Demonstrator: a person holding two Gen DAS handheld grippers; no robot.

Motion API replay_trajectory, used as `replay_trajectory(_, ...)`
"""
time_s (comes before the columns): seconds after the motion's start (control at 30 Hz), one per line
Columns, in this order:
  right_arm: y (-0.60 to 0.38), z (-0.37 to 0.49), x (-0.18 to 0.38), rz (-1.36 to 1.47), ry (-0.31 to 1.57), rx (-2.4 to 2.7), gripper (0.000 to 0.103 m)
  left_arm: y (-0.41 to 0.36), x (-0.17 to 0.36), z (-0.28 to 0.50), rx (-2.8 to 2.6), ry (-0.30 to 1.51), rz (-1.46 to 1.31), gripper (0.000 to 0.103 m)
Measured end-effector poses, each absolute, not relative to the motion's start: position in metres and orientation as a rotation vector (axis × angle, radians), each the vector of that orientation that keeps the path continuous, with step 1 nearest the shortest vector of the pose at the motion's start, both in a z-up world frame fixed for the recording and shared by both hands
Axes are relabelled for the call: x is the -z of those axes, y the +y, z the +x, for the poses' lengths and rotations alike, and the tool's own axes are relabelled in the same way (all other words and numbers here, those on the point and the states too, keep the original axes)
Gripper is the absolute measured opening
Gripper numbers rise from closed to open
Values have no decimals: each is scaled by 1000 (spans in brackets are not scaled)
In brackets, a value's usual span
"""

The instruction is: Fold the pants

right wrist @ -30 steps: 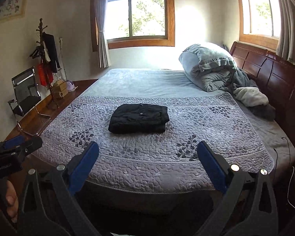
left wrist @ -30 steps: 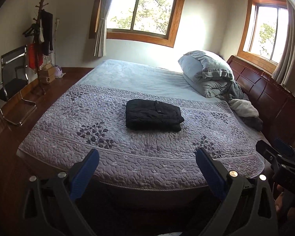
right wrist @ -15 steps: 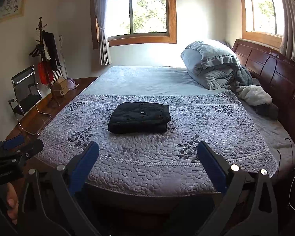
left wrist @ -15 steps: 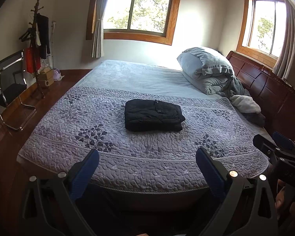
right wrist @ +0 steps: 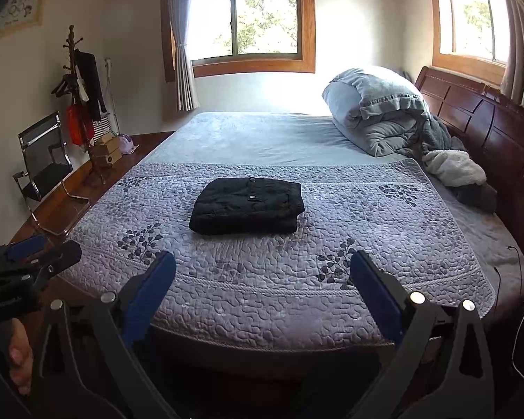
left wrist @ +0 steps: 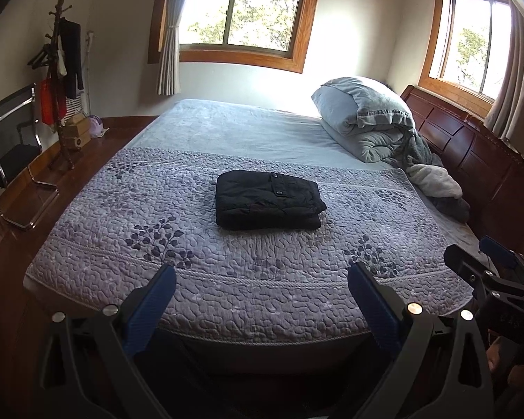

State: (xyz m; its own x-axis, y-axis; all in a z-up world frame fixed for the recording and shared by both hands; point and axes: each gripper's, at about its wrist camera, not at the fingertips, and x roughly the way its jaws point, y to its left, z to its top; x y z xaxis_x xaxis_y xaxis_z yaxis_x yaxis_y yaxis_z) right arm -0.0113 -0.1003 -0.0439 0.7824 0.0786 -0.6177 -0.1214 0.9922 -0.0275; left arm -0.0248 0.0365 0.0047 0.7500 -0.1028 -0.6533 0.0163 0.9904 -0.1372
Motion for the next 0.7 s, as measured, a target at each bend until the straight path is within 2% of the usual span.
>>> replay_trajectory(0.7, -106, -4, 48, -49, 667, -104, 100, 29, -6, -23, 19, 711, -77, 99)
